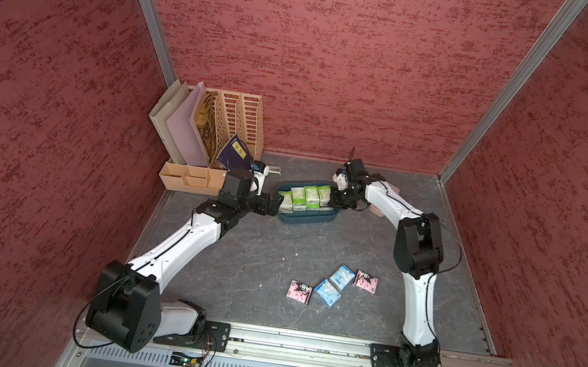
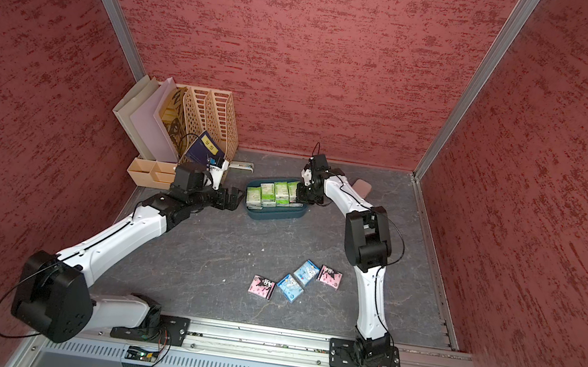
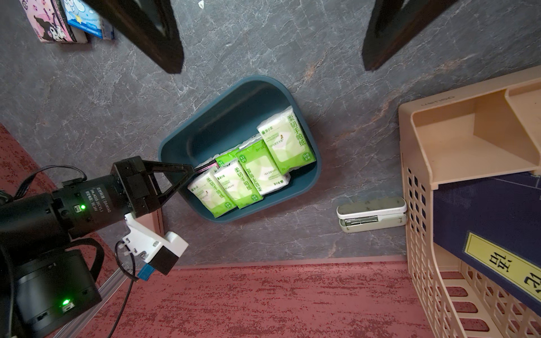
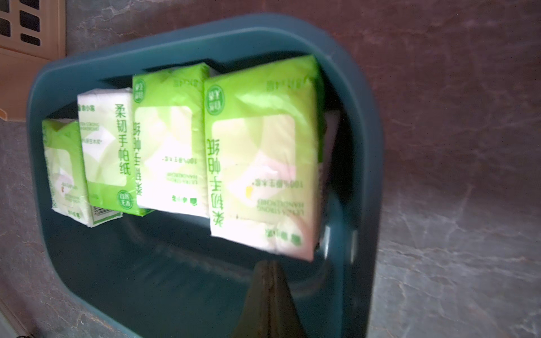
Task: Put the pocket tissues into the storage box
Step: Place the pocket tissues in the storage box.
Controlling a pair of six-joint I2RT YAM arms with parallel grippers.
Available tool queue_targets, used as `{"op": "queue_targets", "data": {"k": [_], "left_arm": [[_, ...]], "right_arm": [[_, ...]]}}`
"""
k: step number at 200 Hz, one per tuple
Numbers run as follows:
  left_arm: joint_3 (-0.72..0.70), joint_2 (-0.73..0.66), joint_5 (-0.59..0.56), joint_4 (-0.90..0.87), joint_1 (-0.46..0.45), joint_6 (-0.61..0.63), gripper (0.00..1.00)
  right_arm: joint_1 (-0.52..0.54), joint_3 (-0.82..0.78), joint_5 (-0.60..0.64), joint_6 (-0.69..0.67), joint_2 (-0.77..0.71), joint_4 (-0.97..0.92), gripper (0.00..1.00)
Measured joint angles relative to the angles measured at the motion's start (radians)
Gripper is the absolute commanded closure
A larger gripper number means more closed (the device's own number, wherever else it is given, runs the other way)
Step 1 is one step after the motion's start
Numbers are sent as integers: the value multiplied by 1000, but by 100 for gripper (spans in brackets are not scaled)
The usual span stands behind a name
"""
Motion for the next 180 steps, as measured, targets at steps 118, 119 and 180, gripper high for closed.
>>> {"op": "queue_targets", "data": {"k": [118,119,180], "left_arm": [[0,0,3,0,13,-4,0],[0,0,3,0,13,-4,0],[0,14,8,7,38,-53,0]], "right_arm": [[0,39,-4,-1,17,-3,72],[0,37,-4,0,15,-3,72],[-24,42,23,13,-74,-7,60]]}}
